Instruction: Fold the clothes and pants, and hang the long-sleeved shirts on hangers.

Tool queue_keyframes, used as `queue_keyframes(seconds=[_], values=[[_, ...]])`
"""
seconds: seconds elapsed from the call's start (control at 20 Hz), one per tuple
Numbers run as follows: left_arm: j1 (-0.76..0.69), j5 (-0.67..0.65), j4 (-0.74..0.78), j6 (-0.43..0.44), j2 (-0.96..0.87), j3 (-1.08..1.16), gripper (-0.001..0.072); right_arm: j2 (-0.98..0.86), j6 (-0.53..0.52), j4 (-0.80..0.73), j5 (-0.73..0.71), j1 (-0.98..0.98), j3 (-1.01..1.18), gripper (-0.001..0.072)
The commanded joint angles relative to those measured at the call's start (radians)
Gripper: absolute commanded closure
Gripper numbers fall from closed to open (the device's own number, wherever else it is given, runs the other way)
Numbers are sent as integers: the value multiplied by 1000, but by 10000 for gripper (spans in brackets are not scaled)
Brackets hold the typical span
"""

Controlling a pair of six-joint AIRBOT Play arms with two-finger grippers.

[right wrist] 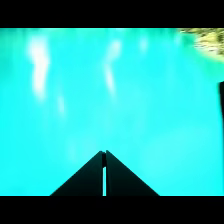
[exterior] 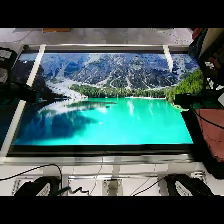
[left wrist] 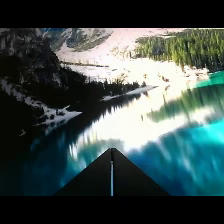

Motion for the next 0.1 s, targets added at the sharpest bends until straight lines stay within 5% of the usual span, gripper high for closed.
queue_keyframes(seconds=[0.0, 0.05], values=[[1, 0, 0, 0, 1, 1, 701, 0, 1, -125, 5, 23, 0, 686], [1, 0, 0, 0, 1, 1, 700, 0, 1, -125, 5, 23, 0, 686]])
